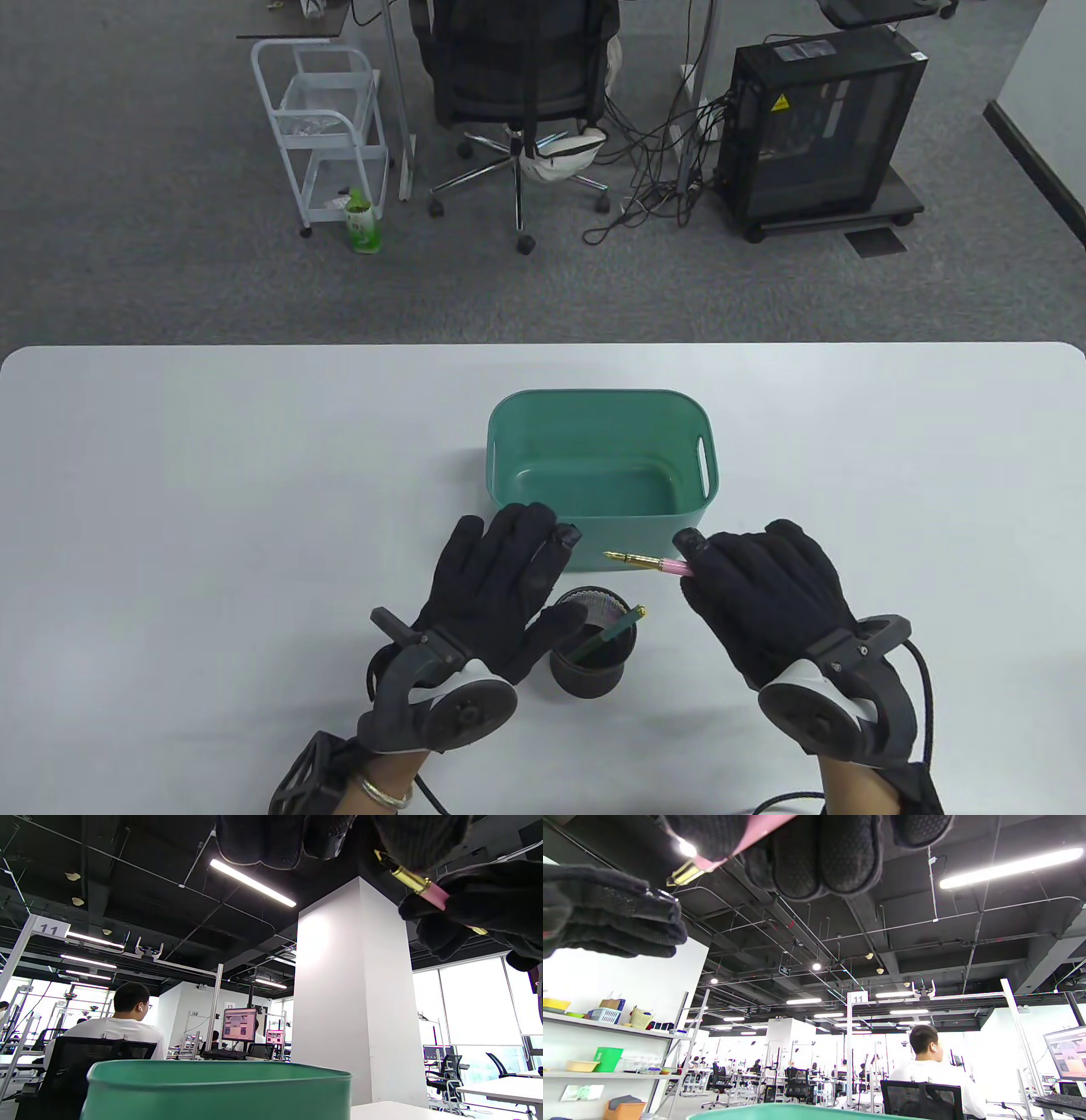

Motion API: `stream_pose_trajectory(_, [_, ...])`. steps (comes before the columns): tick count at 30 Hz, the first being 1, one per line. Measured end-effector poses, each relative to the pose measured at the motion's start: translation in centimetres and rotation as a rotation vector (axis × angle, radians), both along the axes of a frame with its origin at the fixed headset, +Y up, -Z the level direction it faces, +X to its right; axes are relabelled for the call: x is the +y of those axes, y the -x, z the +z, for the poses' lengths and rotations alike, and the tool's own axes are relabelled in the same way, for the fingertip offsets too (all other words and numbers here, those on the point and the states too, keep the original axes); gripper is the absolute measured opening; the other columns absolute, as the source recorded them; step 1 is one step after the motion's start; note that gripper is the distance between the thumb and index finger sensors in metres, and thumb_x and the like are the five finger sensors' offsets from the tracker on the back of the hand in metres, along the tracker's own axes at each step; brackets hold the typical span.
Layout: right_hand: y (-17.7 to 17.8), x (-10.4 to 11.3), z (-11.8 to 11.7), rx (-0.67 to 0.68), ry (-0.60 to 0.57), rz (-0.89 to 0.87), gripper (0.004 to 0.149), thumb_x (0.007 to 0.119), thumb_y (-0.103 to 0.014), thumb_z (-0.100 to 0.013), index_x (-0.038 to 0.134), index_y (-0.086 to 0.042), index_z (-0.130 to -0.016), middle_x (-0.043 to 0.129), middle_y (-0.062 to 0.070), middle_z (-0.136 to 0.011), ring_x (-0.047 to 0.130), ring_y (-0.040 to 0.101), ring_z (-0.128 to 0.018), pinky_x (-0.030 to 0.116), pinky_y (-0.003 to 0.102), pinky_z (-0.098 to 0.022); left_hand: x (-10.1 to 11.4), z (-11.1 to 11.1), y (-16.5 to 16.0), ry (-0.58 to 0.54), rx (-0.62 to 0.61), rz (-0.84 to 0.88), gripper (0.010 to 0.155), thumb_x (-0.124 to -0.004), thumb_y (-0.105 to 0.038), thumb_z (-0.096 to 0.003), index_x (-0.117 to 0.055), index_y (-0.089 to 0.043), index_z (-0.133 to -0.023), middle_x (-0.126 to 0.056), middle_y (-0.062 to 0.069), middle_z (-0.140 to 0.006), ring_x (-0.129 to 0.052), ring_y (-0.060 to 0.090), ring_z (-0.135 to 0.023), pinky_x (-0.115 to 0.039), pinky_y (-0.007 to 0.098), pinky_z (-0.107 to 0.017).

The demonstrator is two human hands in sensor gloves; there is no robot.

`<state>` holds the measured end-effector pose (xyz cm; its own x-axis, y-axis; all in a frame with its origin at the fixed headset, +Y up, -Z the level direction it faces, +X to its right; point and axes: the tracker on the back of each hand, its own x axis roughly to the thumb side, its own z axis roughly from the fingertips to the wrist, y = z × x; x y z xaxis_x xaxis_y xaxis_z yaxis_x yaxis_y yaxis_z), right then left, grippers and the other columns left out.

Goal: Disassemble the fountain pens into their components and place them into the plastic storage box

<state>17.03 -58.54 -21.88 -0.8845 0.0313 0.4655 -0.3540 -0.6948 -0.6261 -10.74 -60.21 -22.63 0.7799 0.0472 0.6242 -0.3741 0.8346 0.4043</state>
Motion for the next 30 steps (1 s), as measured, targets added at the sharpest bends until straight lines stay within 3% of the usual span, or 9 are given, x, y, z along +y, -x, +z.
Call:
stream_pose_trajectory(11, [2.3, -0.7, 0.4, 0.055, 0.007, 0.087, 0.045, 0.071, -0.048, -0.055, 0.084, -0.032, -0.095, 0.087, -0.006, -0.085, 0.086, 0.013, -0.076, 0.061, 0.048, -0.076, -0.6, -0.1, -0.6, -0.012, -0.07, -0.015, 0.066, -0.068, -0.057, -0.0647, -0.06, -0.024, -0.121, -0.066, 0.015, -0.126, -0.064, 0.037, -0.114, -0.041, 0.06, -0.087])
stream_pose_trajectory(19, [2.9, -1.0, 0.6, 0.072, 0.012, 0.116, 0.045, 0.071, -0.048, -0.055, 0.084, -0.033, -0.095, 0.087, -0.006, -0.085, 0.086, 0.013, -0.076, 0.061, 0.048, -0.076, -0.7, -0.2, -0.9, -0.031, -0.097, -0.004, 0.053, -0.069, -0.05, -0.0659, -0.079, -0.018, -0.107, -0.096, 0.005, -0.097, -0.092, 0.027, -0.088, -0.064, 0.053, -0.077])
stream_pose_trajectory(30, [3.2, -1.0, 0.6, 0.086, 0.018, 0.125, 0.045, 0.071, -0.048, -0.054, 0.084, -0.033, -0.095, 0.087, -0.006, -0.086, 0.086, 0.013, -0.076, 0.061, 0.048, -0.076, -0.7, -0.2, -0.9, -0.058, -0.115, 0.024, 0.046, -0.069, -0.048, -0.066, -0.087, -0.017, -0.095, -0.101, 0.002, -0.084, -0.097, 0.024, -0.075, -0.069, 0.049, -0.072])
